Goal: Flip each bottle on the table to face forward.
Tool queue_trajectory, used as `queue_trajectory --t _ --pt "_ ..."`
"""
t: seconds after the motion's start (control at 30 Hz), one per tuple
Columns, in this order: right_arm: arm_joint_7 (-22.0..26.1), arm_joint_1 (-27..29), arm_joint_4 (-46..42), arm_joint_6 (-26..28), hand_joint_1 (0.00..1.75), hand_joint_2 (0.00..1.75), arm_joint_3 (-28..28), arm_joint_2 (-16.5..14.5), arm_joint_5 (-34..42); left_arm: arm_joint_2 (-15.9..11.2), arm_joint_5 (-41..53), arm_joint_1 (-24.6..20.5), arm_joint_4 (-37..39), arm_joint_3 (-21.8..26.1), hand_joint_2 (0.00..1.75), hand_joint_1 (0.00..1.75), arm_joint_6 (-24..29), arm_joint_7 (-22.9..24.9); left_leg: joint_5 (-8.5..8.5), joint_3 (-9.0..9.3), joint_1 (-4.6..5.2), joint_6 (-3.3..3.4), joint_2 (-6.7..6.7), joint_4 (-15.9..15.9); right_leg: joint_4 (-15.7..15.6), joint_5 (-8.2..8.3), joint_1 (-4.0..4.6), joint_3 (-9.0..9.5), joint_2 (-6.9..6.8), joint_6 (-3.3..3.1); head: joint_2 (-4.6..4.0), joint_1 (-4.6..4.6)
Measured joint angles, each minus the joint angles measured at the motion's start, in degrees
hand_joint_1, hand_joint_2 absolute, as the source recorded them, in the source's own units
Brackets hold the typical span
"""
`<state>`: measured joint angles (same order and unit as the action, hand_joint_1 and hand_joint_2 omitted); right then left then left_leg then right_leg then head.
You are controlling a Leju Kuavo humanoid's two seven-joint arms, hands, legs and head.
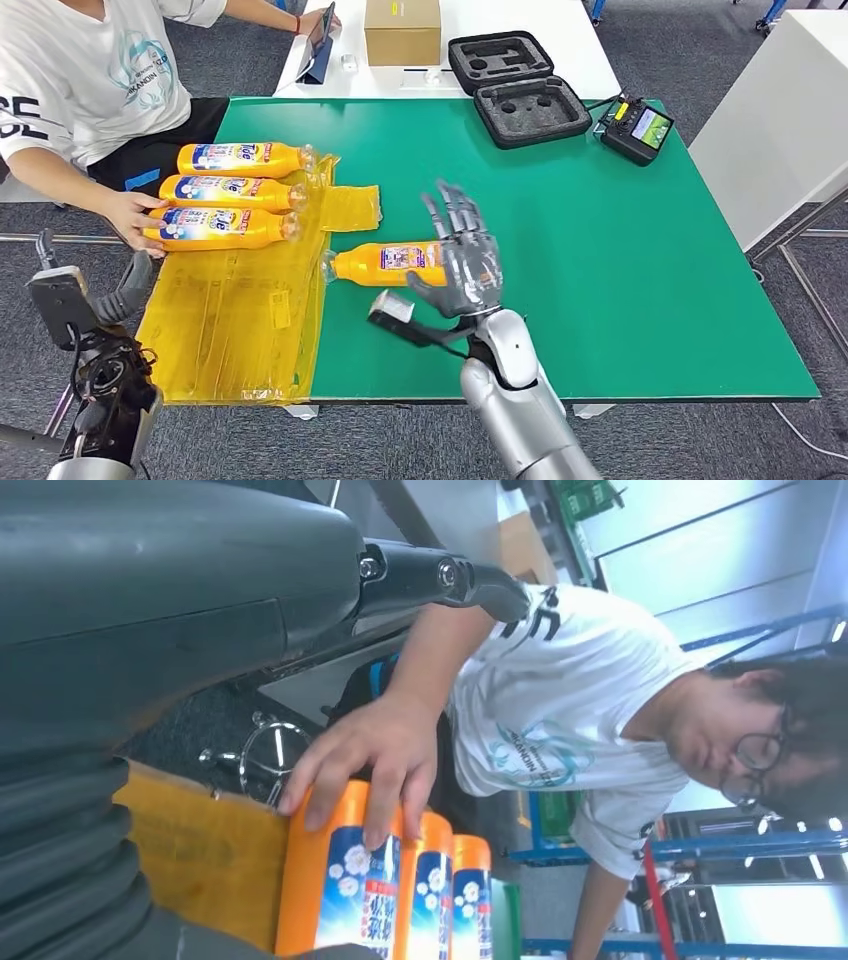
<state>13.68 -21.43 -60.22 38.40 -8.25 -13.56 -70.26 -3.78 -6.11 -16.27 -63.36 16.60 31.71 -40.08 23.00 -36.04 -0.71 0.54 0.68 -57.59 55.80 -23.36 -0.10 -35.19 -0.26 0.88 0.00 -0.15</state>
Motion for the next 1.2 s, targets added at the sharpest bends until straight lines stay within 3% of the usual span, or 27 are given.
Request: queue_trajectory --t 0.1,0.3,0.63,1.2 --pt "-5.5 -2.2 4.7 -3.7 0.00 1.75 0.0 1.5 -0.3 0.1 0.5 0.4 -1.1 0.4 1.75 0.00 -0.2 -0.1 -0.01 -0.01 0.02 0.01 -0.02 0.0 0.0 0.01 -0.02 0.00 -0.01 0.01 0.00 0.00" --pt "-7.5 -9.0 16.3 -12.0 0.00 1.75 0.0 3.2 2.8 0.3 1.1 -0.2 -1.3 0.6 1.75 0.00 -0.7 -0.1 -0.05 -0.01 0.02 0.04 -0.03 0.0 0.0 0.03 -0.03 -0.01 0.00 0.02 0.00 -0.01" --pt "-7.5 -17.0 27.6 -17.2 0.00 1.75 -1.0 4.0 3.9 0.5 1.2 -2.7 0.6 -0.7 1.75 0.00 -1.1 -0.1 -0.05 -0.02 0.01 0.04 -0.02 0.0 0.0 0.04 -0.01 -0.02 0.00 0.03 0.00 -0.01" --pt "-4.3 -23.4 34.2 -25.4 0.00 1.75 -2.9 2.3 6.5 1.1 1.7 -5.8 3.9 -1.9 1.75 0.00 -0.8 -0.1 -0.06 -0.02 0.01 0.04 -0.02 0.0 0.0 0.04 -0.02 -0.02 0.00 0.03 0.00 -0.01"
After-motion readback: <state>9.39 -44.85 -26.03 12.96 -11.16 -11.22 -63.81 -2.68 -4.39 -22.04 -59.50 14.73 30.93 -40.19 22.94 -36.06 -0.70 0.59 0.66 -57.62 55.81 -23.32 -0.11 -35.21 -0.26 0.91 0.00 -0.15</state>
